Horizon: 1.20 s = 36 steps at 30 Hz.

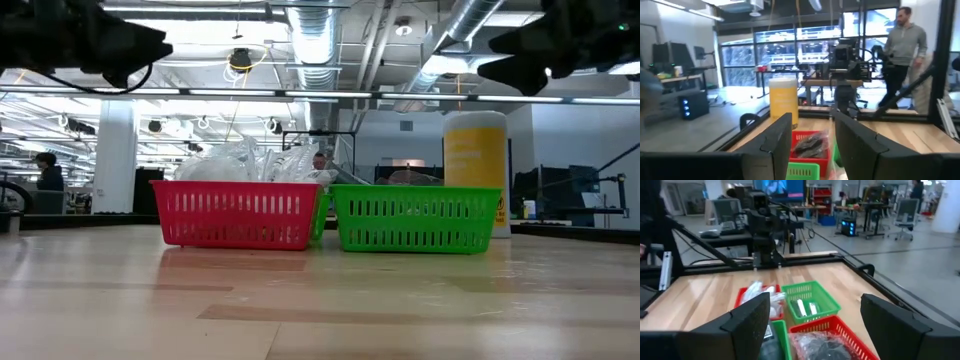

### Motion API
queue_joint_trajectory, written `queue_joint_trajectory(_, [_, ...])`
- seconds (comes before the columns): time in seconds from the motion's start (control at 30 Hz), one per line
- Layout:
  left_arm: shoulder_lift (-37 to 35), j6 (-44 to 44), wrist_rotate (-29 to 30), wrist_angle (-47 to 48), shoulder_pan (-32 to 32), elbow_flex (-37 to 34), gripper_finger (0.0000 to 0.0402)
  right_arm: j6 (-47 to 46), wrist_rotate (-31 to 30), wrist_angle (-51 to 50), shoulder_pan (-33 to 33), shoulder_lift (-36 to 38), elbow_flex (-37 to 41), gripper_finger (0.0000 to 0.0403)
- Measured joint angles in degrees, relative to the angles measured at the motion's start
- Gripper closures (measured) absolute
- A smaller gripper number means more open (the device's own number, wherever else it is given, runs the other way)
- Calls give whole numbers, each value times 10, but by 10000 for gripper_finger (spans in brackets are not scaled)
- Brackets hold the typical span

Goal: Pick & Place Travel size toiletries
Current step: Return to Home Position

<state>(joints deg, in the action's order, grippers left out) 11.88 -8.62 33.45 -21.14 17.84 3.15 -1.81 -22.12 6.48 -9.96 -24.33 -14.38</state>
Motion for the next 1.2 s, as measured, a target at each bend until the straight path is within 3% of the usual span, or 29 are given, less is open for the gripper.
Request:
queue_joint_trajectory(0.33, [-34, 33, -98, 29, -71, -27, 262, 0, 16, -40, 0, 148, 65, 107])
queue_joint_trajectory(0.53, [-36, 102, -111, 116, -119, -27, 262, -3, 17, -83, 0, 236, 91, 107])
queue_joint_trajectory(0.77, [-36, 120, -175, 125, -150, -27, 262, -26, 17, -108, 0, 231, 100, 107])
queue_joint_trajectory(1.03, [-34, 121, -98, 122, -157, -27, 262, -38, 15, -156, 0, 237, 100, 107])
queue_joint_trajectory(1.2, [-21, 123, -96, 122, -157, -27, 262, -83, 15, -170, 0, 235, 98, 107])
